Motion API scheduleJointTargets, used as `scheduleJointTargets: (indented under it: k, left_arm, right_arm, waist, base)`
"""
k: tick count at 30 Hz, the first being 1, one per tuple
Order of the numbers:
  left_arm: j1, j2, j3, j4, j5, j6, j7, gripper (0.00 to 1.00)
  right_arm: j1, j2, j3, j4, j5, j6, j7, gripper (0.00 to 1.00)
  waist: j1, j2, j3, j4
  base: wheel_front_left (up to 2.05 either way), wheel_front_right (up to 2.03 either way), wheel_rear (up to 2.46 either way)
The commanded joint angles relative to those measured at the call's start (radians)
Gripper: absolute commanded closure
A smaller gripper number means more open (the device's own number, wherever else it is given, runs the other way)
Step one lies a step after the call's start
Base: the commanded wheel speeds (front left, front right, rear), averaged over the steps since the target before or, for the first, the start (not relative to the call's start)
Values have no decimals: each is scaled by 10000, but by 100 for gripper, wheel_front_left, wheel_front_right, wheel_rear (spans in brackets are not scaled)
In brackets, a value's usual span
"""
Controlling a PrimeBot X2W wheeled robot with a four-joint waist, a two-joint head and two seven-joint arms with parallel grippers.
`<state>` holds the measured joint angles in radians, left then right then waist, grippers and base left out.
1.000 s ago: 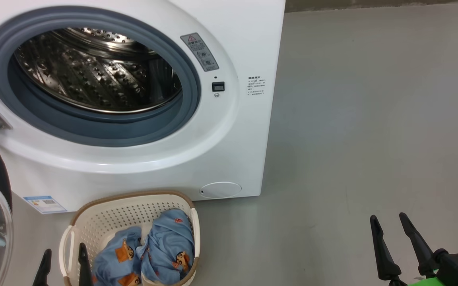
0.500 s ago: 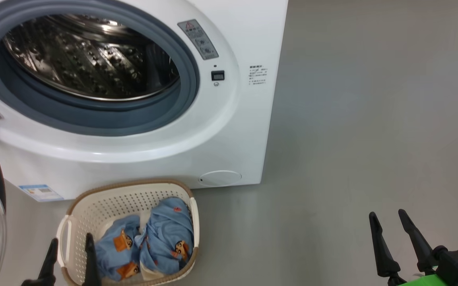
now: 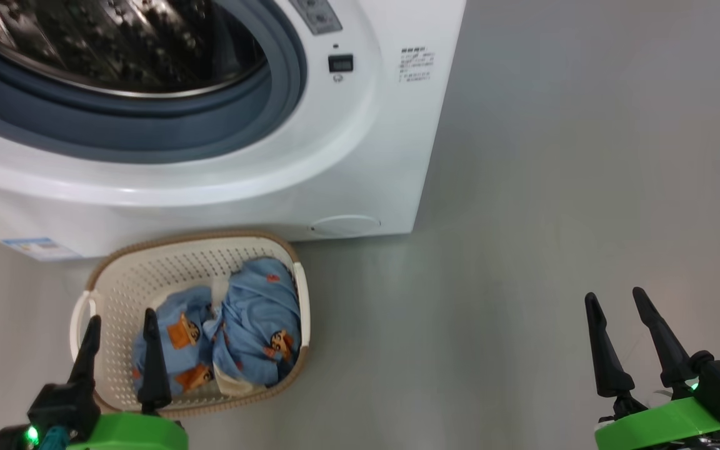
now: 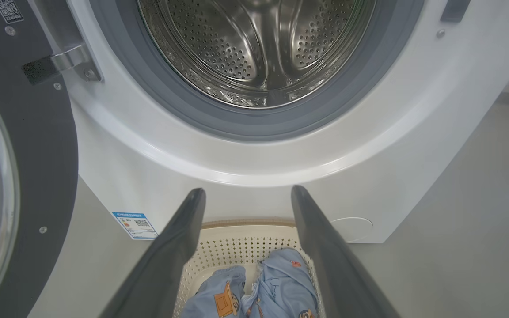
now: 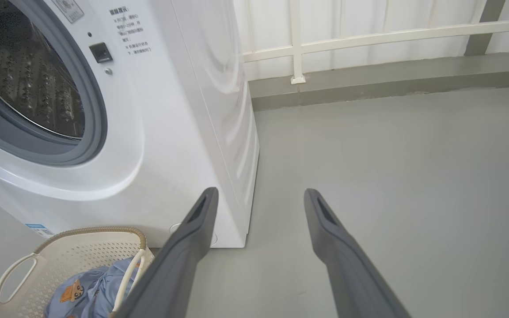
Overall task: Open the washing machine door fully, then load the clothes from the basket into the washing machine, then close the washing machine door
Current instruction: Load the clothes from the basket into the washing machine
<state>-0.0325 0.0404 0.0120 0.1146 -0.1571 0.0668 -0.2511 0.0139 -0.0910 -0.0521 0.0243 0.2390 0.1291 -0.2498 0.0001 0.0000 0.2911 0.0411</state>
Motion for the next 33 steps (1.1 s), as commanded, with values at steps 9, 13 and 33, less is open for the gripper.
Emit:
scheduleJointTargets:
  k: [9,13,33]
  left_arm:
    - [-1272,118,362,652,-173,-144,-107,0]
    - [-1961,188,554,1193,-220,-245,-107,0]
    - [-4506,1053,879,4490,-135,-692,-18,0]
  right_arm:
    - [-557,-125,408,-183,119,16,-118,0]
    - [-787,-145,444,-313,141,16,-119,0]
    - [-1720,-127,561,-608,266,16,-120,0]
  waist:
    - [-1,0,1652,-90]
    - [-1,0,2463,-263]
    - [-1,0,4941,-783]
  base:
    - [0,0,0]
    - [0,0,0]
    - [0,0,0]
